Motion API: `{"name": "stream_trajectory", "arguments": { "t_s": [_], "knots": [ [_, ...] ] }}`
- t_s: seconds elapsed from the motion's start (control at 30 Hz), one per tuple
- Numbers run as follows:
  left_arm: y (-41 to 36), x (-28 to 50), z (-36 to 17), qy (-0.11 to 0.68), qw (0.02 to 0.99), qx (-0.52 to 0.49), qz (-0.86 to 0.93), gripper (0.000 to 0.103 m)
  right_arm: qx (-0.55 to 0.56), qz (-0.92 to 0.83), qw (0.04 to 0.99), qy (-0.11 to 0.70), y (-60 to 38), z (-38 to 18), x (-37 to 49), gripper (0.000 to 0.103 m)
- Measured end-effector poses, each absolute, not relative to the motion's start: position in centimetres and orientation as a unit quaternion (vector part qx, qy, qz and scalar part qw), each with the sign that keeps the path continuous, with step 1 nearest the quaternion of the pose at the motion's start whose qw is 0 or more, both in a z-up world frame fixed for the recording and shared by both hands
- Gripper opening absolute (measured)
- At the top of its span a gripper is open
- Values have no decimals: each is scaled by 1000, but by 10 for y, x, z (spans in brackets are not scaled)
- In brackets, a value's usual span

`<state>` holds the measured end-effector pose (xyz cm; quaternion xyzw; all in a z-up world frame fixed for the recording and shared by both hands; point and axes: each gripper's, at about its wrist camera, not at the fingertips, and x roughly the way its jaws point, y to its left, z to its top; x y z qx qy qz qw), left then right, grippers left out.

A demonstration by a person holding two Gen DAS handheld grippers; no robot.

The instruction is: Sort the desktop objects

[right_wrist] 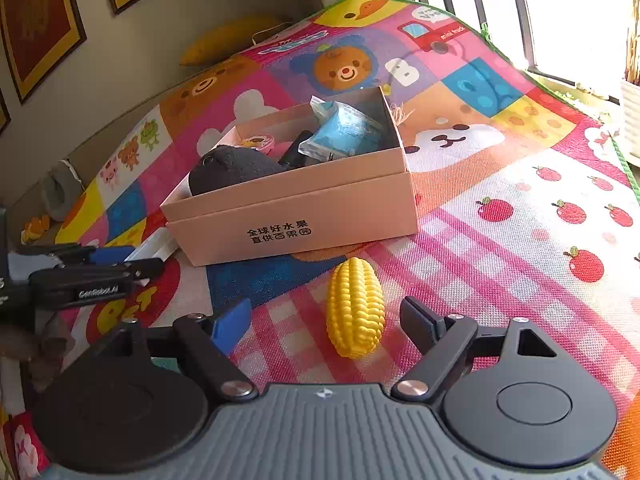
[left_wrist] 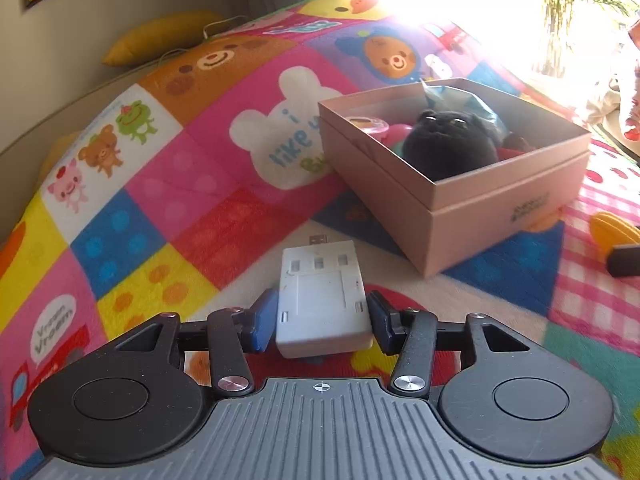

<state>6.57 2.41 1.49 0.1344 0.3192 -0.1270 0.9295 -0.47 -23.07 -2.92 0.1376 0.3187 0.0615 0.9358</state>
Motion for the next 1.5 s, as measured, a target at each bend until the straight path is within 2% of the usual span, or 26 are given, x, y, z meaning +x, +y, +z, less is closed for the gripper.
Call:
{"name": "stream_trajectory", "arguments": {
  "t_s": [0.27,0.5,0.63,0.7,0.8,0.83,0.87,0.9,0.97,1.07,1.17,1.5],
  "knots": [
    [-17,-28,23,311,920,100,-214,53,156,34,939,305,-238,-27,-11,85],
    [-51,-55,10,314,908,125,-250,56,140,21,942,305,-237,-24,-27,86],
    [-39,-49,8,318,916,132,-208,80,110,18,942,315,-236,-24,-38,86],
    [-28,-41,6,320,923,133,-165,83,89,13,944,317,-235,-23,-41,86],
    [-10,-28,6,320,935,122,-92,95,57,5,947,315,-230,-20,-41,86],
    [-6,-24,6,320,938,114,-76,95,47,6,948,314,-228,-19,-40,86],
    [-1,-20,6,321,939,104,-66,95,34,9,949,314,-226,-18,-39,81],
    [4,-17,5,322,940,92,-62,95,25,14,948,316,-224,-18,-37,70],
    [6,-16,3,322,941,81,-64,97,4,24,946,323,-218,-17,-32,56],
    [5,-18,2,319,942,81,-73,98,-22,25,947,319,-210,-19,-24,52],
    [8,-18,0,322,941,70,-75,101,-39,29,941,335,-204,-23,-12,30],
    [12,-16,-1,331,940,50,-73,103,-37,162,918,359,-198,-12,-52,30]
  ]
}}
